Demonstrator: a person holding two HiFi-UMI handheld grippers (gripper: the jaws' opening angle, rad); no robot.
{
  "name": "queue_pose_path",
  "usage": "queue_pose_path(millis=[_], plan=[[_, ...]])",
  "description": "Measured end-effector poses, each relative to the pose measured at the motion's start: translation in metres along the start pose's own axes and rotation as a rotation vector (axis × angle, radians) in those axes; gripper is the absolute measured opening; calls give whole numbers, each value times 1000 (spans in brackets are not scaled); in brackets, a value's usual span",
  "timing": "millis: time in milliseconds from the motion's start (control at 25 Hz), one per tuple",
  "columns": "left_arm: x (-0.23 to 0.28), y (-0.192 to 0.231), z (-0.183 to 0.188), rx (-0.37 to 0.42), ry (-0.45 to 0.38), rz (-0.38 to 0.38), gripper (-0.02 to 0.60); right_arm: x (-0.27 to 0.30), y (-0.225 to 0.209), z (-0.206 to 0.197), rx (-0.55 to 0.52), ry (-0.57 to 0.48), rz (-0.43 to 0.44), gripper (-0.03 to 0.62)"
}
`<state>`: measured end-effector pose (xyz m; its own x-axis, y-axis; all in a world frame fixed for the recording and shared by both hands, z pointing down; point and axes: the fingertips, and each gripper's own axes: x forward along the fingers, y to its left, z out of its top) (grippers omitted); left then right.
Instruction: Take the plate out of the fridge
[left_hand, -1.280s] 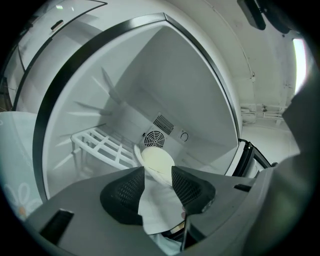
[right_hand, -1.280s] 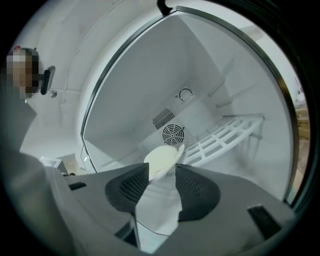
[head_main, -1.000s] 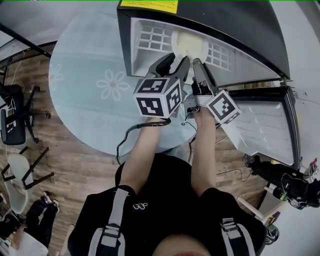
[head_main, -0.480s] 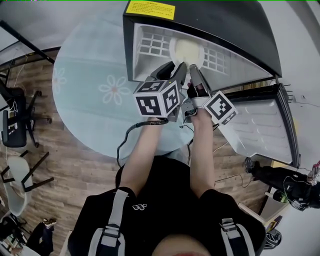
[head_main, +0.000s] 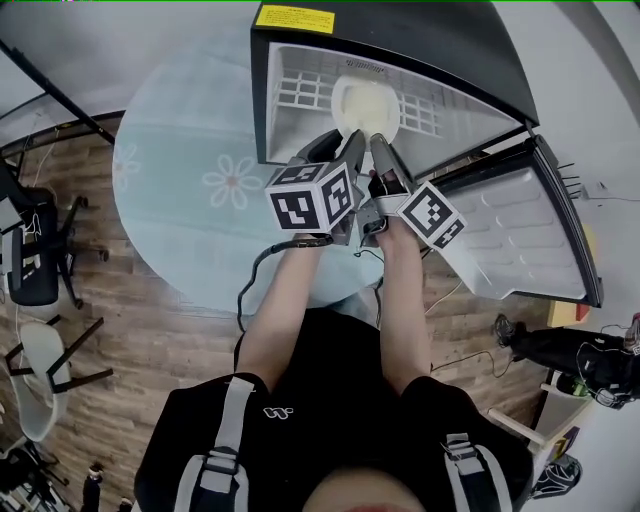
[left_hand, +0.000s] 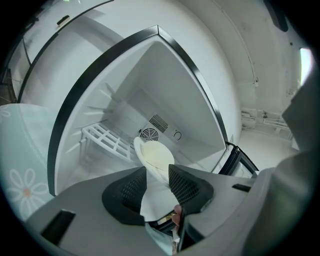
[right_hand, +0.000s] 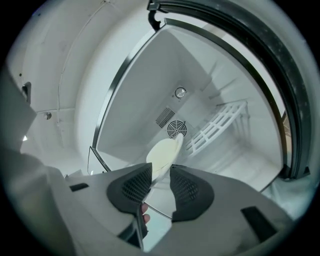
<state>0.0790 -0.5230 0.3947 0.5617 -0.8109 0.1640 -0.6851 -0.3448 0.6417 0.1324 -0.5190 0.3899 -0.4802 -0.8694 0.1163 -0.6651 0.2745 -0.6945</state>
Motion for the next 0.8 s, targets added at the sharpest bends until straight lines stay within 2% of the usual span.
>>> queue_pose_path(millis=[440, 800], plan=[[-31, -22, -6, 27, -10, -19, 132, -33, 20, -4, -19, -18, 19, 117], [-44, -29, -19, 37, 15, -28, 132, -51, 22, -13, -22, -28, 1, 117]])
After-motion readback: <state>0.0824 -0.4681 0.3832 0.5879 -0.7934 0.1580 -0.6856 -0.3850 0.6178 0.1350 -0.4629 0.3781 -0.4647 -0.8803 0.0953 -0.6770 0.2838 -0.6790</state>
